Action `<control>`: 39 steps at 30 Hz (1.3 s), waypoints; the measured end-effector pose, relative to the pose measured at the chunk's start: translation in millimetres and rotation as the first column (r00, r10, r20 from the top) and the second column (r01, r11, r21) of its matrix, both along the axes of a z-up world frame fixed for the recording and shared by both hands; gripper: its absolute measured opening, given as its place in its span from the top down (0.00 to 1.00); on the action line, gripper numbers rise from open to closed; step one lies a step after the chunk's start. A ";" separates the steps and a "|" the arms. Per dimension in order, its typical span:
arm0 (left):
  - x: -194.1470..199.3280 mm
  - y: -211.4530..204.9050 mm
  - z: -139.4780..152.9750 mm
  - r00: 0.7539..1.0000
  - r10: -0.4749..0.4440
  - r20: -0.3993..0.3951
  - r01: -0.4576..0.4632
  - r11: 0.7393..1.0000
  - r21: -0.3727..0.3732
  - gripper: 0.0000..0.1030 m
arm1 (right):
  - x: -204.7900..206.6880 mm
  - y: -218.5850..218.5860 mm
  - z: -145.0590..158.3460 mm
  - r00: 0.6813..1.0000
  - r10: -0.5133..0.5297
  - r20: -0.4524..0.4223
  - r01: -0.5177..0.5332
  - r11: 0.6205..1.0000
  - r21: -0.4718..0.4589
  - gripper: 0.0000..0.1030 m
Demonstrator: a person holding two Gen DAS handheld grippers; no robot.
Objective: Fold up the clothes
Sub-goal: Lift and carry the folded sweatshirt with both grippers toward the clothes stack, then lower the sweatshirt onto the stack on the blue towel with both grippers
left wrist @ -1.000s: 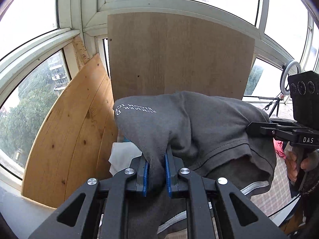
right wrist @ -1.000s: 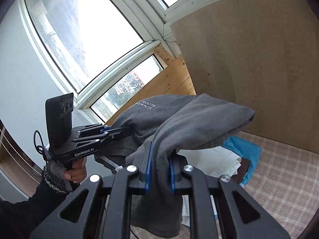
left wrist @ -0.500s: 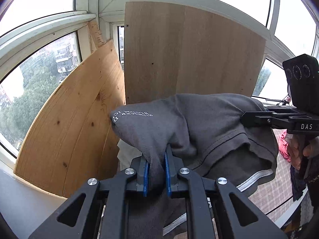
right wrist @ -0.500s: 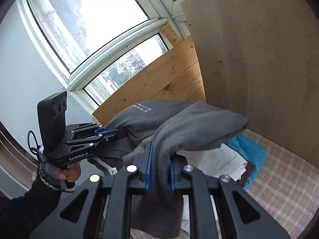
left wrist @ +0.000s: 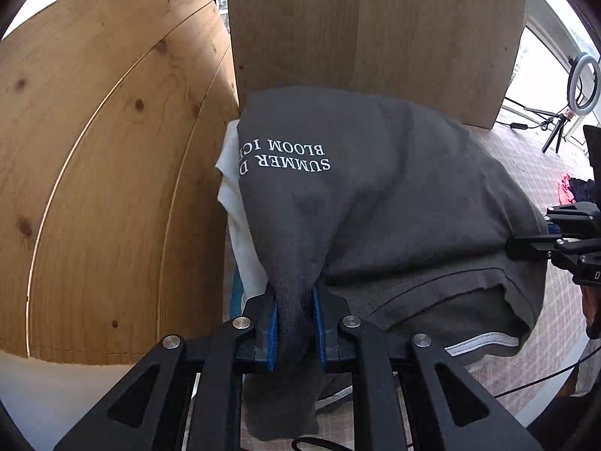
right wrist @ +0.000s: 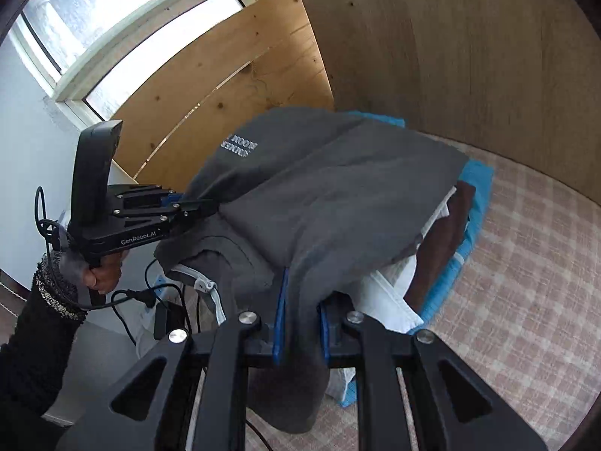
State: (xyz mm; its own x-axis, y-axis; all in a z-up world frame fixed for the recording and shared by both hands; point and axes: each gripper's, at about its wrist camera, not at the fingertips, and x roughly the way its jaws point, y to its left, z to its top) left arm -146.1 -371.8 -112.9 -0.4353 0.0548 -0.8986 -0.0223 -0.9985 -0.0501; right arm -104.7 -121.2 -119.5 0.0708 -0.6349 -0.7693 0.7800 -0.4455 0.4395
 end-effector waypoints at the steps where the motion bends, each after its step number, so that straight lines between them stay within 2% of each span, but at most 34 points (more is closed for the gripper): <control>1: 2.8 -2.1 5.0 1.000 0.007 -0.011 -0.007 1.000 0.009 0.82 | 0.3 1.5 -11.4 1.000 -0.001 0.023 0.001 0.999 0.033 0.81; 3: 9.3 -4.4 19.3 0.999 0.020 -0.039 -0.019 1.000 0.004 0.80 | -4.2 13.2 -8.7 0.999 -0.028 0.044 0.027 0.999 0.017 0.77; 7: 30.3 0.3 62.6 0.990 0.018 -0.137 -0.027 0.998 -0.057 0.81 | -13.5 48.3 29.4 0.997 -0.072 0.022 0.074 0.995 -0.062 0.76; 11: 37.7 9.5 96.6 0.973 0.006 -0.231 -0.014 0.999 -0.033 0.81 | -23.5 47.9 71.1 0.994 -0.069 -0.082 0.059 0.990 -0.125 0.76; 13: 22.9 15.4 96.5 0.972 -0.008 -0.235 0.005 1.000 -0.010 0.80 | -31.2 24.0 78.0 0.986 -0.057 -0.159 0.043 0.995 -0.093 0.76; 15: -1.7 20.4 83.5 0.979 -0.013 -0.201 0.014 1.000 0.004 0.80 | -43.8 0.0 73.2 0.985 -0.041 -0.165 0.028 0.997 -0.076 0.76; 18: -33.2 27.6 54.2 0.987 -0.018 -0.160 0.011 0.999 -0.045 0.80 | -60.8 -29.1 49.4 0.980 -0.019 -0.196 0.017 1.000 -0.013 0.76; 20: -54.1 29.2 24.6 0.995 -0.017 -0.103 0.000 0.988 -0.157 0.81 | -72.2 -48.6 33.6 0.976 -0.003 -0.216 0.010 1.000 0.030 0.76; 21: -64.2 26.0 8.5 0.998 0.001 -0.063 -0.013 0.981 -0.192 0.81 | -77.9 -58.3 25.6 0.974 0.005 -0.225 0.007 0.999 0.051 0.76; 22: -70.6 21.5 -3.8 0.999 0.016 -0.031 -0.021 0.982 -0.190 0.81 | -84.9 -66.5 15.3 0.974 0.011 -0.227 0.007 0.997 0.078 0.76; 25: -72.4 22.1 -9.5 0.999 -0.012 -0.034 0.004 0.974 -0.229 0.81 | -108.1 -72.0 -9.7 0.989 0.007 -0.148 0.009 0.994 0.110 0.78; 28: -62.6 18.4 10.2 0.998 0.017 -0.063 -0.032 0.970 -0.243 0.81 | -102.7 -59.9 14.7 0.981 0.006 -0.196 0.009 0.997 0.078 0.76; 29: -55.0 17.4 18.8 0.997 0.027 -0.076 -0.044 0.971 -0.237 0.85 | -96.2 -50.0 25.6 0.980 0.012 -0.200 -0.002 0.999 0.052 0.76; 31: -29.2 20.7 39.7 0.992 0.002 -0.124 -0.024 0.984 -0.178 0.86 | -80.3 -26.3 44.1 0.982 0.023 -0.186 -0.023 1.000 0.002 0.76; 34: 14.9 41.7 50.5 0.985 -0.103 -0.142 0.093 0.993 -0.074 0.85 | -53.7 13.0 55.0 0.987 0.030 -0.156 -0.036 0.999 -0.031 0.76; 35: 29.3 50.0 52.2 0.979 -0.143 -0.145 0.139 0.989 -0.042 0.81 | -47.5 24.3 53.2 0.992 0.025 -0.121 -0.030 0.999 -0.040 0.76; 37: 48.5 70.7 46.8 0.970 -0.214 -0.118 0.211 0.977 -0.038 0.80 | -34.7 39.0 44.9 0.998 0.019 -0.061 -0.022 0.999 -0.044 0.76; 39: 53.6 89.6 39.2 0.959 -0.270 -0.088 0.263 0.961 -0.087 0.80 | -21.7 49.8 34.2 1.000 0.015 -0.009 -0.015 0.999 -0.040 0.76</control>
